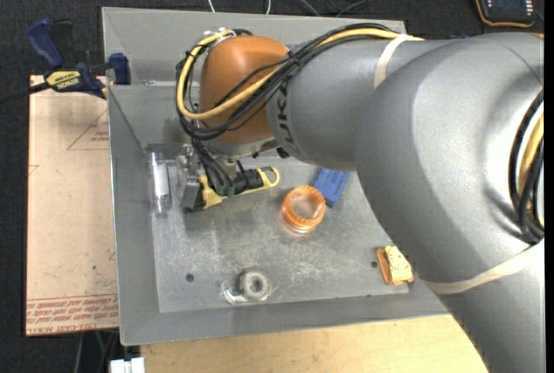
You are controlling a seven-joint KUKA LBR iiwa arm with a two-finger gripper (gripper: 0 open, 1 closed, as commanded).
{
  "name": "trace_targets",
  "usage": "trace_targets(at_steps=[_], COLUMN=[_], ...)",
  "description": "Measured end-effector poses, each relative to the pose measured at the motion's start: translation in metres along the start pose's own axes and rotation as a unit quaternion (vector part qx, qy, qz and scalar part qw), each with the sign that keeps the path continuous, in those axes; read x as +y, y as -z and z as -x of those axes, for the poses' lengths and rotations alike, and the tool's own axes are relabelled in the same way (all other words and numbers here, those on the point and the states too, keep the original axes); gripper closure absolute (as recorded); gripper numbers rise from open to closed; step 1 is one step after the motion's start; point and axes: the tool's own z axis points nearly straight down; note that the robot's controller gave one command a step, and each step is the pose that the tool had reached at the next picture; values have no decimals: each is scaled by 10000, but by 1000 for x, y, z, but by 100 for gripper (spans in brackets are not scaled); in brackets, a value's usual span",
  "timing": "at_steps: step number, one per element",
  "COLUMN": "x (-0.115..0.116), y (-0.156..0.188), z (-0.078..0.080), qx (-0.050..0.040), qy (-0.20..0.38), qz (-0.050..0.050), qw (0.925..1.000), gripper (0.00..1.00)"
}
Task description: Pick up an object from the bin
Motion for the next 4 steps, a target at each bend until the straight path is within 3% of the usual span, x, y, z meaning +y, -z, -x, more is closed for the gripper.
trace_targets(at_steps=[1, 2, 3, 4], x=[-6, -9, -47, -38], y=[-8, -10, 28, 42], z=[-4, -7, 26, 20], qx=[83, 145, 49, 129], qy=[-1, 2, -864, -497], qz=[-73, -114, -72, -112], qw=[9999, 9998, 9962, 9986], gripper=[0, 0, 0, 0])
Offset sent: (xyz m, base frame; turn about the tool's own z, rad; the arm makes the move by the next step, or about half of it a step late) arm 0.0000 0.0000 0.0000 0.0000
